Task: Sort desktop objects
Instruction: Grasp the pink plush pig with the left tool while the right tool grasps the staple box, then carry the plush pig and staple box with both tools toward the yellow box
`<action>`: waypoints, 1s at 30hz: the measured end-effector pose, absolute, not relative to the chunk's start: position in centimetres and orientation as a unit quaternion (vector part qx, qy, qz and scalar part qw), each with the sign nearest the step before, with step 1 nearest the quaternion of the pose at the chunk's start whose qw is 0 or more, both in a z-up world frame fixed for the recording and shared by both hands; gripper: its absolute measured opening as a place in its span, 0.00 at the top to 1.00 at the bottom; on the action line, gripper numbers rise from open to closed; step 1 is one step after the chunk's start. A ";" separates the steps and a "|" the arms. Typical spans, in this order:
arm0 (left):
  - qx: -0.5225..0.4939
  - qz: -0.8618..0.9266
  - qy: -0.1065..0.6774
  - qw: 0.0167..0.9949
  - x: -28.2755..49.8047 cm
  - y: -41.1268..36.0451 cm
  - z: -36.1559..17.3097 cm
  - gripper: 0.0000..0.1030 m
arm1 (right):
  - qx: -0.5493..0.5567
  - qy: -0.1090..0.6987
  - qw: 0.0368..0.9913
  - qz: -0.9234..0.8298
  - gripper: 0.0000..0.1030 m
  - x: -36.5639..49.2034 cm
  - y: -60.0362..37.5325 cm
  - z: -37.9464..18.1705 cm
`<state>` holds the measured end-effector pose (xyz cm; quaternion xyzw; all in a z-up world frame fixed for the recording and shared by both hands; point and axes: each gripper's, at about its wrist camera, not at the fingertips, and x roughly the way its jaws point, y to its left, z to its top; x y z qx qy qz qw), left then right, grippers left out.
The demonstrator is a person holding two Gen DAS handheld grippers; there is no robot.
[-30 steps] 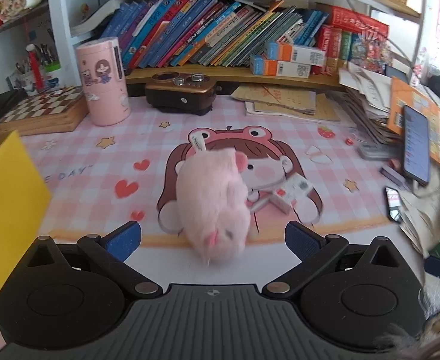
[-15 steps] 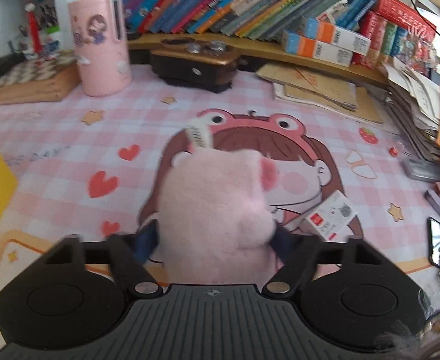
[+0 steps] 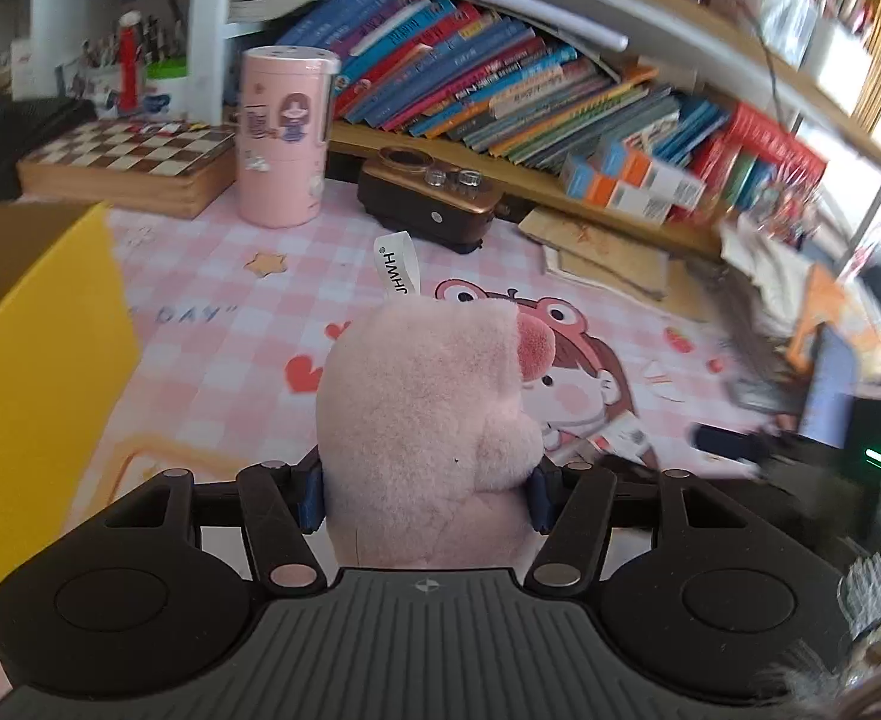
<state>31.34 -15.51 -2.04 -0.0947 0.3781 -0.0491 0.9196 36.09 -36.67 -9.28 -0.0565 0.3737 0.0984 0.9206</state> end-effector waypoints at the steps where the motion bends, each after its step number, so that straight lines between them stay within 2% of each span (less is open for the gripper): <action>1: -0.101 -0.048 0.378 0.919 30.4 -14.9 -1.8 0.45 | -0.058 0.377 0.919 0.104 0.13 36.6 -36.5 -9.6; 6: -0.127 -0.012 0.381 0.916 26.1 -12.5 -1.4 0.45 | -0.054 0.391 0.907 0.143 0.16 38.1 -36.4 -10.6; 9: -0.146 0.001 0.383 0.912 24.6 -11.7 -1.3 0.45 | -0.054 0.388 0.908 0.151 0.30 38.2 -36.6 -10.8; 10: -0.150 0.003 0.382 0.912 24.2 -11.5 -1.3 0.44 | -0.053 0.386 0.908 0.151 0.39 38.0 -36.6 -10.7; 11: -0.152 0.003 0.380 0.912 24.0 -11.5 -1.2 0.45 | -0.052 0.385 0.908 0.153 0.44 38.0 -36.6 -10.6; 20: -0.138 0.000 0.351 0.926 22.2 -10.9 0.4 0.45 | -0.030 0.391 0.911 0.126 0.44 36.3 -35.7 -9.4; 30: -0.148 0.001 0.332 0.932 18.6 -9.8 1.8 0.45 | 0.021 0.376 0.918 0.126 0.44 29.8 -34.6 -4.1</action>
